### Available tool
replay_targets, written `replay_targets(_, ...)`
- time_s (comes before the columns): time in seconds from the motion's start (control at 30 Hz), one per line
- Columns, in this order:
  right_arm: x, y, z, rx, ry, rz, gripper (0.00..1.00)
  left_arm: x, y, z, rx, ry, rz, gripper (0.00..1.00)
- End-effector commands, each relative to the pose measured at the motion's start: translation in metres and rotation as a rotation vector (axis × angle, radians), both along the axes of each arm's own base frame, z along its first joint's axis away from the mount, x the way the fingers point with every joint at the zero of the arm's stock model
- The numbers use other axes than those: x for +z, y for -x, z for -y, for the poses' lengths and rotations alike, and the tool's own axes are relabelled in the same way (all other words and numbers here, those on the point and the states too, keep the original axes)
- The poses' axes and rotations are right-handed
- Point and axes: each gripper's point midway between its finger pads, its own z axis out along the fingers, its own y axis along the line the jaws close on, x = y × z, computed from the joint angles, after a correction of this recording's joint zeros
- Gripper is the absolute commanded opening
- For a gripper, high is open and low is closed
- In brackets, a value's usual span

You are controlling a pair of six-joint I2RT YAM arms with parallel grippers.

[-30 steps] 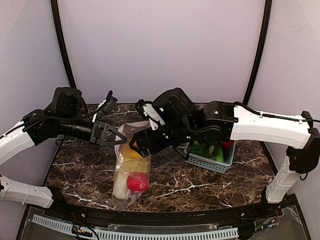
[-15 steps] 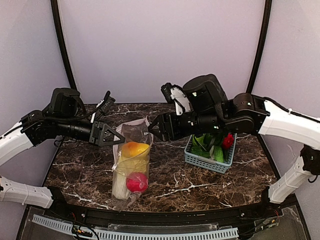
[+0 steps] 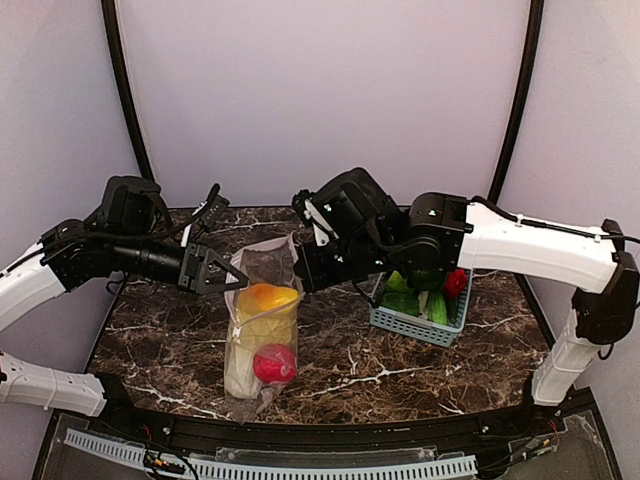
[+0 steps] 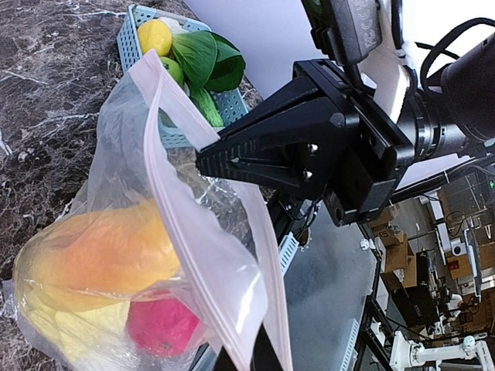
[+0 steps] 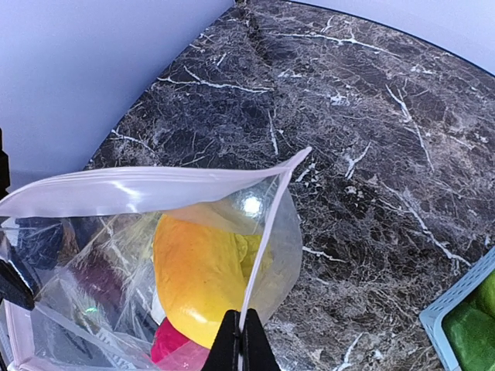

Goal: Place the food in the zip-top bag and seal the zipper
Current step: Adjust the zipper food storage bag at the center of the board.

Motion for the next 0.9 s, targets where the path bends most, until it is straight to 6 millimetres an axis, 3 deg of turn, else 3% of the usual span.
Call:
replay_targets(0.0,0.059,-0.012,0.009,-0.052,-0.093,0.094,0.0,0.005,-0.006,-0.008,0.042,-0.064,0.01,0.01)
replay_targets(0.1,0.117,-0.005,0.018,-0.042,-0.228,0.154,0.0,0.006,-0.016,-0.01,0.063,-0.12,-0.006,0.01)
replay_targets(0.17,0.141,0.0,0.026,-0.025,-0.299,0.181,0.0,0.018,-0.02,-0.011,0.07,-0.131,0.006,0.01)
replay_targets(0.2,0.143,0.002,0.029,-0.024,-0.311,0.183,0.0,0.031,-0.023,-0.012,0.075,-0.117,0.032,0.01)
replay_targets(0.27,0.135,0.002,0.033,-0.03,-0.295,0.182,0.0,0.043,-0.026,-0.012,0.081,-0.116,0.056,0.01)
replay_targets(0.37,0.105,0.003,0.033,-0.045,-0.252,0.131,0.0,0.048,-0.031,-0.01,0.083,-0.126,0.061,0.01)
replay_targets(0.57,0.05,0.01,0.028,-0.051,-0.237,0.024,0.0,0.019,-0.036,0.001,0.077,-0.127,-0.017,0.03)
replay_targets(0.73,0.034,0.012,0.024,-0.058,-0.259,-0.006,0.0,0.013,-0.039,0.001,0.1,-0.113,-0.024,0.11)
replay_targets(0.87,0.04,0.015,0.016,-0.034,-0.281,-0.007,0.0,0.018,-0.041,-0.004,0.148,-0.099,-0.017,0.28)
